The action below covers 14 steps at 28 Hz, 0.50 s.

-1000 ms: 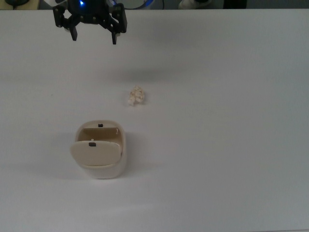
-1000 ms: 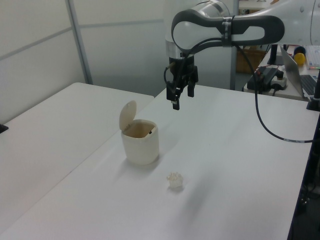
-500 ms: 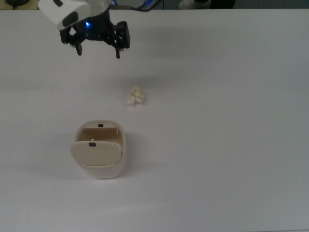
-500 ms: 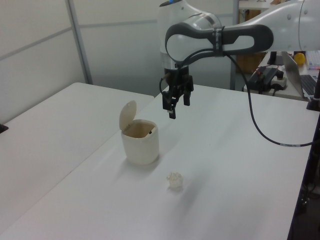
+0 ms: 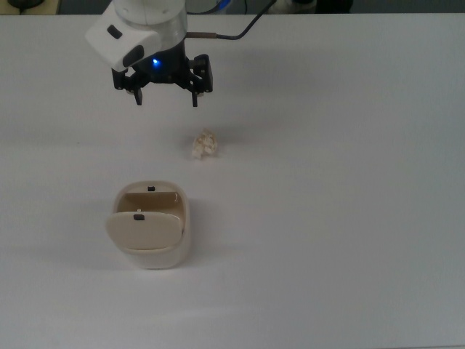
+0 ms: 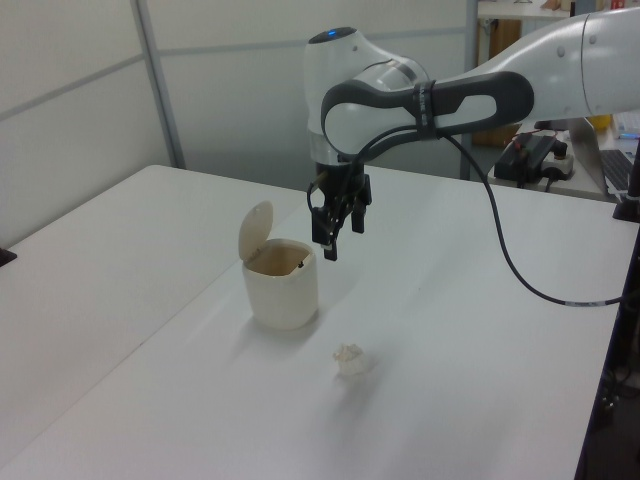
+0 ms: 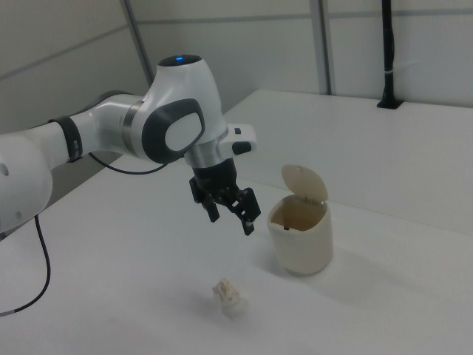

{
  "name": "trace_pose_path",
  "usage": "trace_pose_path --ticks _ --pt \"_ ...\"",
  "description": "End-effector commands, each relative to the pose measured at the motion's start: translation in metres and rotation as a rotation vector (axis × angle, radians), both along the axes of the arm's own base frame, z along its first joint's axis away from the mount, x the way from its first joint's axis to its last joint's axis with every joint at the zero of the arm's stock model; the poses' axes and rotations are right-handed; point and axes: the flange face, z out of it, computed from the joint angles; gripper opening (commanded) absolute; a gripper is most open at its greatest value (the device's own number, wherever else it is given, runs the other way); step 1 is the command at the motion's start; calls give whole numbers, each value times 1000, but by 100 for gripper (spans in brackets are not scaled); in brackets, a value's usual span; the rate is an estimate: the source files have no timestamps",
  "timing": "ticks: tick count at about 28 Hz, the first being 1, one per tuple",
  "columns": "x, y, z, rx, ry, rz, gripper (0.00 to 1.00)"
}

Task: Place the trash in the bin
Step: 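Move the open gripper over the crumpled white paper ball, then lower the gripper and close it on the paper ball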

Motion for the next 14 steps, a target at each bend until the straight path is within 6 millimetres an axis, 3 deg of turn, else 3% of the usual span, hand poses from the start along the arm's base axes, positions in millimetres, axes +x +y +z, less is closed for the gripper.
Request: trace_pose_path --ticks 1,3,7,14 --pt "7 18 -25 -5 17 23 100" --pt "12 31 -40 -21 29 66 100" --pt "17 33 -56 -47 33 84 100" --pt "4 65 -90 -44 105 134 100"
